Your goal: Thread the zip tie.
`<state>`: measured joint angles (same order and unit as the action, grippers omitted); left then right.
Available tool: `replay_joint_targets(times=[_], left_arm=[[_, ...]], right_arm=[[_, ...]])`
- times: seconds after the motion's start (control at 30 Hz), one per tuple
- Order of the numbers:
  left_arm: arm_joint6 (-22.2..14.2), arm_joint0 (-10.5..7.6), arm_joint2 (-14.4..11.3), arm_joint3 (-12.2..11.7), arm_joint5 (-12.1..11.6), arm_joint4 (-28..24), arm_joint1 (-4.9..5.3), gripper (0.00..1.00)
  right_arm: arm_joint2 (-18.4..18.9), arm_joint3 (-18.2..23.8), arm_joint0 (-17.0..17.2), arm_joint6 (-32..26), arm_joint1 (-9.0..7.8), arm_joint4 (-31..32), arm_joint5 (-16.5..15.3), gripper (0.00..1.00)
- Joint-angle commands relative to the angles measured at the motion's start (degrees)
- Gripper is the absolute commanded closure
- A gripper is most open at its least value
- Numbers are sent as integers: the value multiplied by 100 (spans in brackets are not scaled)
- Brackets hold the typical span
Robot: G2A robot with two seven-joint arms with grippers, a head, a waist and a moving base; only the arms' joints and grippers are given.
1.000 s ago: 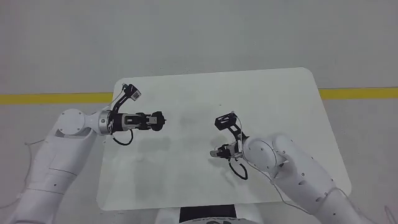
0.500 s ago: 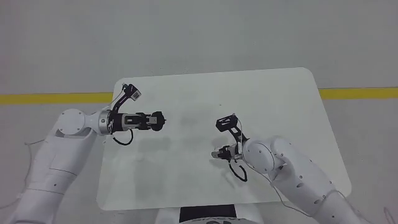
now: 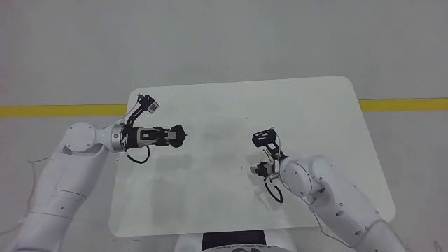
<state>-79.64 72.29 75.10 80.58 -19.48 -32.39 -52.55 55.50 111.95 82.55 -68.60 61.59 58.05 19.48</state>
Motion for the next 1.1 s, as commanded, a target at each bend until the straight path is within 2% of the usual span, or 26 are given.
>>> replay_joint_targets(times=[0.0,0.23,0.37,0.57,1.07], left_arm=[[0,0,0,0,0,0,0,100],[0,0,0,0,0,0,0,100],[0,0,0,0,0,0,0,100],[0,0,0,0,0,0,0,100],[0,0,0,0,0,0,0,100]], right_arm=[[28,1,55,14,13,117,0,60],[60,-53,209,135,88,424,0,68],[44,-136,247,200,145,664,0,68],[-6,-263,261,291,254,938,0,76],[17,-574,248,285,509,1428,0,79]])
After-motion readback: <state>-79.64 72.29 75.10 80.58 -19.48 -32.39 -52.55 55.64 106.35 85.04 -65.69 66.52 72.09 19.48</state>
